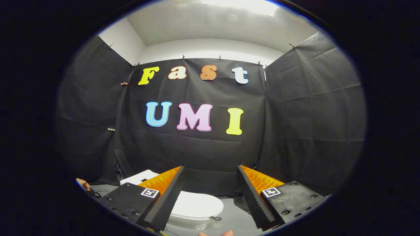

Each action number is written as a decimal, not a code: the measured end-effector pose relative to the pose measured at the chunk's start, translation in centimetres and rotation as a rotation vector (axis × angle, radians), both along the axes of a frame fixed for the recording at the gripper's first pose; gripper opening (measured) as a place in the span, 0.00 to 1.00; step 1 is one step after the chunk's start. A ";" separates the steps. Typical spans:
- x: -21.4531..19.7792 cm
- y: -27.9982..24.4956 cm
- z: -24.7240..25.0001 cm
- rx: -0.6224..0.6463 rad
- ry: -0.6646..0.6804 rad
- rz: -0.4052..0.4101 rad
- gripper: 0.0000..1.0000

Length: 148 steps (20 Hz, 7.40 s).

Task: Open the toilet lid.

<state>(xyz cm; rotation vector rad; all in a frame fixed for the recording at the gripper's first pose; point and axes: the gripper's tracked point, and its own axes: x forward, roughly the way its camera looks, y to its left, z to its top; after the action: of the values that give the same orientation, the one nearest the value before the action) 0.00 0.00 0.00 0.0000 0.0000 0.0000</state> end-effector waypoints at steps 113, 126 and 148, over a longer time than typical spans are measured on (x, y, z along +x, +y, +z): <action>22.2 5.1 -30.7 0.543 0.637 0.073 0.10; 23.8 15.8 -24.4 0.360 0.581 0.056 0.11; 24.3 38.4 -21.1 -0.104 0.495 0.164 0.14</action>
<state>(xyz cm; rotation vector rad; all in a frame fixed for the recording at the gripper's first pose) 24.30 38.37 -21.12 -0.1038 0.4948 0.1642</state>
